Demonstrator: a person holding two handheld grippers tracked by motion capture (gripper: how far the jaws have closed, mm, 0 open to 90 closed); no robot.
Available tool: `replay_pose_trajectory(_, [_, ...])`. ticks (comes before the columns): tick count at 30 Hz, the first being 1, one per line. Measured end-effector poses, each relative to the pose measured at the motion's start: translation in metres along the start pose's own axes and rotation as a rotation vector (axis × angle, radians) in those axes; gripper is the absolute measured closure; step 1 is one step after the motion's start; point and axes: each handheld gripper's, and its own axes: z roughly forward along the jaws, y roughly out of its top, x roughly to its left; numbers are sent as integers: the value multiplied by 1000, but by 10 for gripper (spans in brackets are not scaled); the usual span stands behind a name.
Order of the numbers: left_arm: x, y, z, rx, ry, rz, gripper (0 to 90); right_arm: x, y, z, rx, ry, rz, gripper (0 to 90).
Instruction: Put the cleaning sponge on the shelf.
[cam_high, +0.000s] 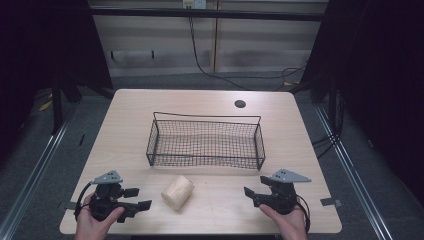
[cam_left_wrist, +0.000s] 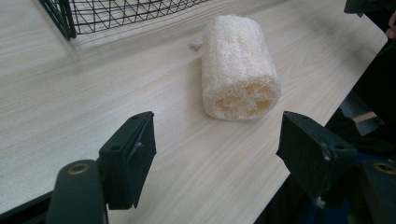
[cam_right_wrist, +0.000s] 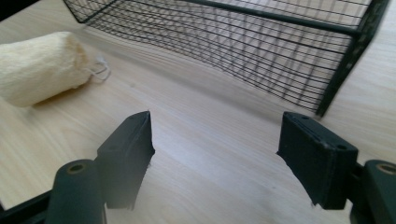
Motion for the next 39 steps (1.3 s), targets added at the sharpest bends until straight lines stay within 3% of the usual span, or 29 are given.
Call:
replay_pose_trajectory(6, [-2, 1, 0, 13, -5, 22, 287, 4, 2, 2, -3, 4, -34, 240])
replay_pose_trajectory(8, [-2, 1, 0, 16, 1, 23, 280, 4, 1, 1, -3, 2, -32, 237])
replay_pose_trajectory(9, [-1, 2, -1, 8, 26, 14, 270, 4, 1, 0, 4, -8, -30, 228])
replay_pose_trajectory(14, [-4, 6, -3, 12, 14, 18, 273, 2, 1, -1, 7, -4, -7, 225])
replay_pose_trajectory(20, [-13, 13, -1, 74, -3, 55, 275, 1, 4, -4, -6, -7, -28, 243])
replay_pose_trajectory(25, [-14, 19, -1, 88, -11, 54, 263, 1, 4, -5, 5, 13, -17, 251])
replay_pose_trajectory(26, [-15, 23, 2, 118, -15, 52, 234, 2, 4, -4, 9, 20, -14, 259])
replay_pose_trajectory(30, [-20, 30, 9, 154, -23, 66, 234, 5, 6, -4, 26, 40, -16, 281])
replay_pose_trajectory(39, [-26, 54, 16, 180, -6, 84, 275, 7, 7, -5, 43, 42, -5, 272])
